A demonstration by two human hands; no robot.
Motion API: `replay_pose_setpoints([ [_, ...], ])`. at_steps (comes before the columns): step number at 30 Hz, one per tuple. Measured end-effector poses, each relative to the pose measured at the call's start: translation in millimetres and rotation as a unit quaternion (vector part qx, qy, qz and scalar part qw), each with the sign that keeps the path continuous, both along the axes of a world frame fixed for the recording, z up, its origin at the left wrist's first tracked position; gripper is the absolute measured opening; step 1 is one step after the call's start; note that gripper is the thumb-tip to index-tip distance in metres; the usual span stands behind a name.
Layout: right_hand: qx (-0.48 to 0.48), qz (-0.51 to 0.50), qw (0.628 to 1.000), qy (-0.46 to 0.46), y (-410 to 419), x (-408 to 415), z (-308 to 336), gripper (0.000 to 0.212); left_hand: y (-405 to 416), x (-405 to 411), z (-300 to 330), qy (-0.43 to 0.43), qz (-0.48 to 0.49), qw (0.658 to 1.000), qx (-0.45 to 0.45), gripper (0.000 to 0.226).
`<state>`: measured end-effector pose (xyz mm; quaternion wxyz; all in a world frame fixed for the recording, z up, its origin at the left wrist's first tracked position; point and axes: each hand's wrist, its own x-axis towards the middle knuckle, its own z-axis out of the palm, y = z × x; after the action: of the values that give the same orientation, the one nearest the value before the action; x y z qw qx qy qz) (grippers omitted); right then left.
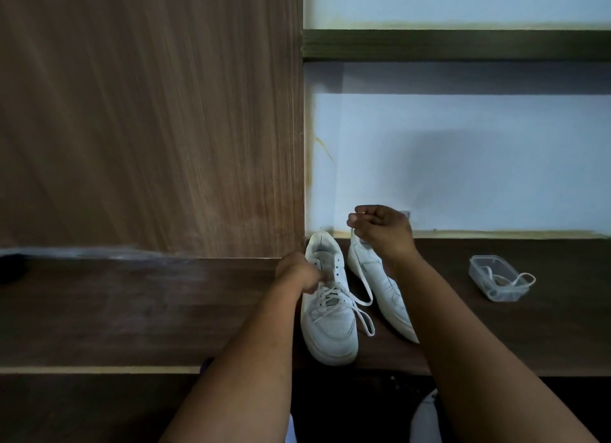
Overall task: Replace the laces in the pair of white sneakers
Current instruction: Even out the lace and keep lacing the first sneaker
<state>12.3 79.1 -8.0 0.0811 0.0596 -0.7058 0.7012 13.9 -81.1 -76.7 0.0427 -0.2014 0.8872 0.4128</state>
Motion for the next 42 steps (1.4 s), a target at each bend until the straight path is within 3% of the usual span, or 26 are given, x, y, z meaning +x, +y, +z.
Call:
replay_pose_setpoints([
  [3, -0.058, 0.024, 0.998, 0.028, -0.6, 2.3, 0.9, 0.003, -3.5, 4.5, 4.2, 0.003, -0.007, 0.997, 0.078, 0.029],
  [4, -0.034, 0.007, 0.998, 0.049, -0.5, 1.8, 1.8, 0.004, -5.1, 6.0, 6.6, 0.005, -0.004, 0.994, 0.11, 0.025],
  [8, 0.224, -0.036, 0.971, 0.075, -1.4, -6.0, -9.3, 0.02, -10.0, 7.4, 8.9, -0.001, -0.003, 0.98, 0.198, 0.022],
  [13, 0.252, 0.043, 0.965, 0.053, -12.4, -1.0, -30.9, 0.016, -12.2, 5.3, 7.2, -0.006, 0.013, 0.97, 0.241, 0.019],
  [15, 0.332, 0.067, 0.938, 0.078, -14.6, -3.3, -38.6, 0.015, -11.8, 6.1, 7.5, -0.005, 0.013, 0.968, 0.252, 0.02],
  [19, 0.504, 0.124, 0.846, 0.121, -17.4, -7.1, -54.0, 0.015, -12.0, 9.5, 9.2, -0.013, 0.0, 0.965, 0.262, 0.025],
  [22, 0.497, 0.112, 0.854, 0.101, -20.6, -8.2, -61.8, 0.015, -13.6, 13.4, 9.7, -0.015, -0.024, 0.966, 0.257, 0.02],
  [26, 0.48, 0.069, 0.875, 0.0, -28.4, -11.3, -70.6, 0.016, -12.5, 16.1, 9.5, -0.006, -0.019, 0.967, 0.255, 0.018],
  [32, 0.495, 0.076, 0.865, -0.027, -38.3, -9.2, -79.5, 0.023, -12.2, 15.5, 8.8, 0.007, 0.006, 0.966, 0.26, 0.008],
  [35, 0.391, 0.094, 0.914, -0.047, -31.4, -8.7, -81.1, 0.015, -11.9, 13.6, 6.5, 0.016, 0.015, 0.962, 0.273, 0.011],
  [37, 0.362, 0.125, 0.922, -0.054, -26.0, -10.0, -78.7, 0.013, -12.0, 14.6, 9.3, 0.007, 0.009, 0.965, 0.263, 0.014],
  [42, 0.548, 0.15, 0.822, 0.023, -23.6, -16.2, -71.0, 0.016, -39.8, 18.9, 31.9, -0.045, 0.032, 0.99, 0.133, 0.015],
])
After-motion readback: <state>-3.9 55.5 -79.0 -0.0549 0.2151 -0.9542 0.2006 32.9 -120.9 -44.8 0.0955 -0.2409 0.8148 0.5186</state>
